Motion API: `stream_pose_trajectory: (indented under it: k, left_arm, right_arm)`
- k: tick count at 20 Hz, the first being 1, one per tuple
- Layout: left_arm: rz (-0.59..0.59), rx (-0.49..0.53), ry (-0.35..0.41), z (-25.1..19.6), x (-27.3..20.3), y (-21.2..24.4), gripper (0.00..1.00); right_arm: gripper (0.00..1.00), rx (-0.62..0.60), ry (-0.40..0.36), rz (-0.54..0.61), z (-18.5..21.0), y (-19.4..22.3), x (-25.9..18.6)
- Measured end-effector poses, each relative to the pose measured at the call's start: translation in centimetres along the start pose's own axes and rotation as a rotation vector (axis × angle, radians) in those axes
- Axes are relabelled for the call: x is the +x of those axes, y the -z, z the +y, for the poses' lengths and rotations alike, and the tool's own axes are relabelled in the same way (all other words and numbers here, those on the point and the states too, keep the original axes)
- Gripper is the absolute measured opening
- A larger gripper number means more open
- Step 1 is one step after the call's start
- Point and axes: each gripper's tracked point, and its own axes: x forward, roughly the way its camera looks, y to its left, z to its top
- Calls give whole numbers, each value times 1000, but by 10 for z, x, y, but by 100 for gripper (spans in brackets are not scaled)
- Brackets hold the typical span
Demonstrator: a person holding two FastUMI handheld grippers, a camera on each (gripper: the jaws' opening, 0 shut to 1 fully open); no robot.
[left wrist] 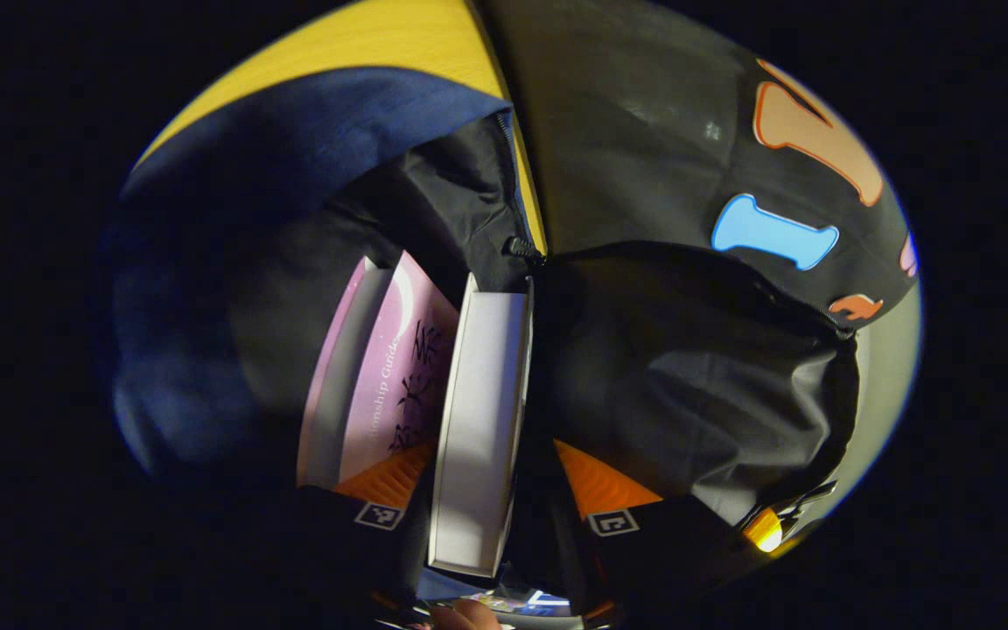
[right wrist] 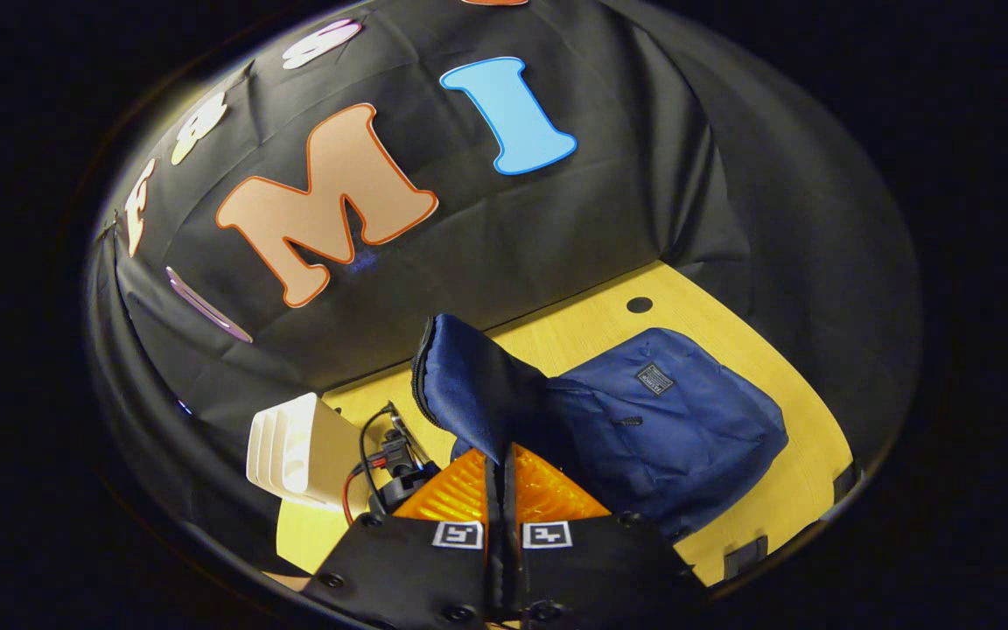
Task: Open the schoolbag, grab two books from the bookshelf and put them into the schoolbag.
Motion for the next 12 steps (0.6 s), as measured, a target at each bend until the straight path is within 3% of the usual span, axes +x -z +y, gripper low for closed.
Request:
stream_pose_trajectory:
  k: [1,6,8,10,12]
  left_arm:
    - [8,16,-12,0,-1,0,63]
    - [-36,173,-88,-5,-37,-21,72]
    - [-76,240,-94,-19,-57,-34,71]
    - [-128,291,-95,-35,-79,-49,77]
    - [-181,383,-130,-45,-103,-66,72]
  right_arm:
    - [3,-2,2,0,-1,0,-1]
    - [3,-1,12,-5,-2,2,-2]
    - [3,-6,15,-4,-2,3,-1]
    - [2,-7,16,-5,-2,5,-2]
    - [2,1,18,-7,-1,6,-3]
